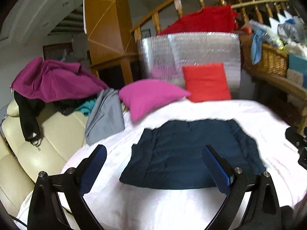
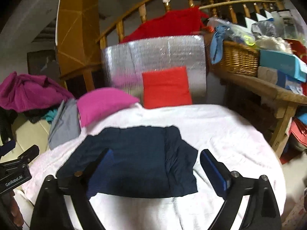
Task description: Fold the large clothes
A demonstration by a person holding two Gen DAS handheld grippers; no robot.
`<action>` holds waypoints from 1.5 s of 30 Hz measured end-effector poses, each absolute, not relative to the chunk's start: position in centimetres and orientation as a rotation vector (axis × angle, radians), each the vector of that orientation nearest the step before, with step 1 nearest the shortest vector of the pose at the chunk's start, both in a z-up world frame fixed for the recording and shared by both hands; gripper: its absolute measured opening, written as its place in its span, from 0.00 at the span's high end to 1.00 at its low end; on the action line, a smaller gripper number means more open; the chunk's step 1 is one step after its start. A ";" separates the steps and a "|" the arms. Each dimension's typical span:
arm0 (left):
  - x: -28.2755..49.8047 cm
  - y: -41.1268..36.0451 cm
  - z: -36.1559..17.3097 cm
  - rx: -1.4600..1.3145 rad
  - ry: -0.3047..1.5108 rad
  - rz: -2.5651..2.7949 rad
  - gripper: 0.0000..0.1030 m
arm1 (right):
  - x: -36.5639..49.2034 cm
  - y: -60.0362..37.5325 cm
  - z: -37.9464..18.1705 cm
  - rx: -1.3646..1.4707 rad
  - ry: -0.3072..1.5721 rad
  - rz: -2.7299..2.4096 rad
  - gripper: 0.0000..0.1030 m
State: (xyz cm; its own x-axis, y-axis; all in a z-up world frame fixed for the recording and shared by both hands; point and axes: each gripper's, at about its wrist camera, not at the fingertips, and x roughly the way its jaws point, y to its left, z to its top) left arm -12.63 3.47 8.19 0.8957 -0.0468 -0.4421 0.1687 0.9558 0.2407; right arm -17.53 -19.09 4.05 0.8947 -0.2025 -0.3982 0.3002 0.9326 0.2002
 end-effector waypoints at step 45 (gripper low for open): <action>-21.4 4.9 16.8 0.197 0.261 -0.023 0.01 | -26.9 -15.8 9.9 0.240 0.240 -0.310 0.00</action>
State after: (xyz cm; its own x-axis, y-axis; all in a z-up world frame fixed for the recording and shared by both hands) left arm -21.37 4.93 16.81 0.9660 0.0032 -0.2584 0.0478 0.9805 0.1908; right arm -26.85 -15.78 9.95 0.9244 -0.2707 -0.2686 0.3274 0.9245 0.1950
